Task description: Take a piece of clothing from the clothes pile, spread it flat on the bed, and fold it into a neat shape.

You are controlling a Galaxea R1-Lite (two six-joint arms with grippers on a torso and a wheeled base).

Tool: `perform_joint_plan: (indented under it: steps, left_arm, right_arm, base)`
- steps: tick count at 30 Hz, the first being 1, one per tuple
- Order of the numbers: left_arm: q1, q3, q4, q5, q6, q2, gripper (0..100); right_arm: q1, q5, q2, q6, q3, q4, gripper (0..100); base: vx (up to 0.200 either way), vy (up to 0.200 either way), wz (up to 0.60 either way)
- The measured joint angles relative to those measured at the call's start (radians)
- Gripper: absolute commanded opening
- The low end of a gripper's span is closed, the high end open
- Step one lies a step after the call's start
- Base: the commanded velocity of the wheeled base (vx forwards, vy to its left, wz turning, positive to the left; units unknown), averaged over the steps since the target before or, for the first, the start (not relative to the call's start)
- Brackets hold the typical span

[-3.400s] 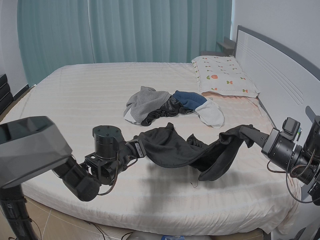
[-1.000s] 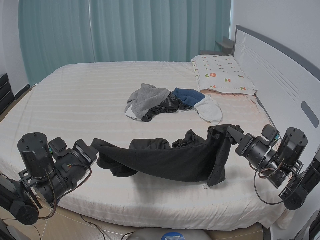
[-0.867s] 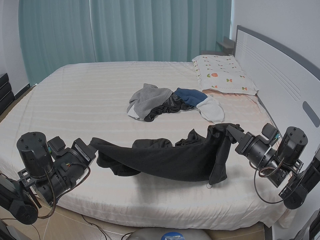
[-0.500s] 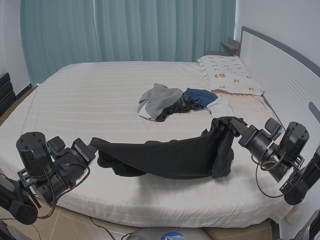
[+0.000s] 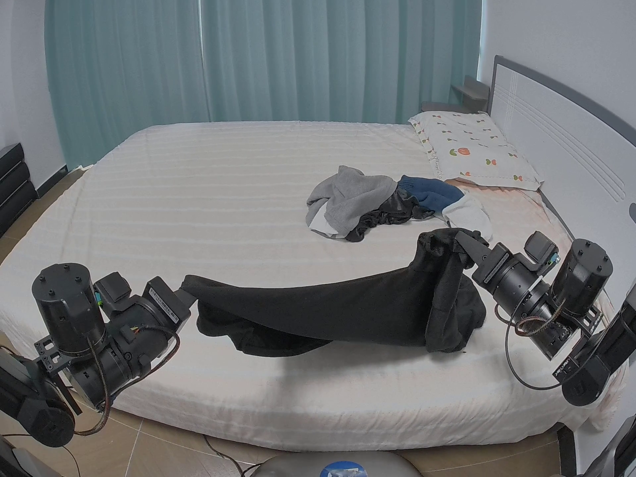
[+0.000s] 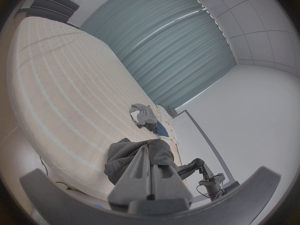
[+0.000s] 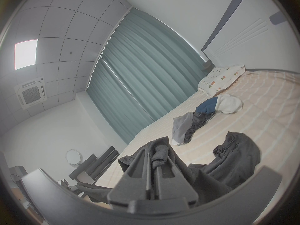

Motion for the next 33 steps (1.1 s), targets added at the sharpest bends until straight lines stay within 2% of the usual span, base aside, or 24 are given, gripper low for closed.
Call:
perform_joint_plan:
  steps: [9, 33]
  left_arm:
    - [0.0, -0.001, 0.0, 0.0, 0.0, 0.0, 0]
    - [-0.002, 0.004, 0.0, -0.003, 0.003, -0.001, 0]
  right_arm:
    - [0.01, 0.001, 0.001, 0.039, -0.004, 0.0, 0]
    - [0.035, 0.003, 0.021, 0.057, -0.015, 0.0, 0]
  base:
    - [0.0, 0.2, 0.0]
    - [0.0, 0.2, 0.0]
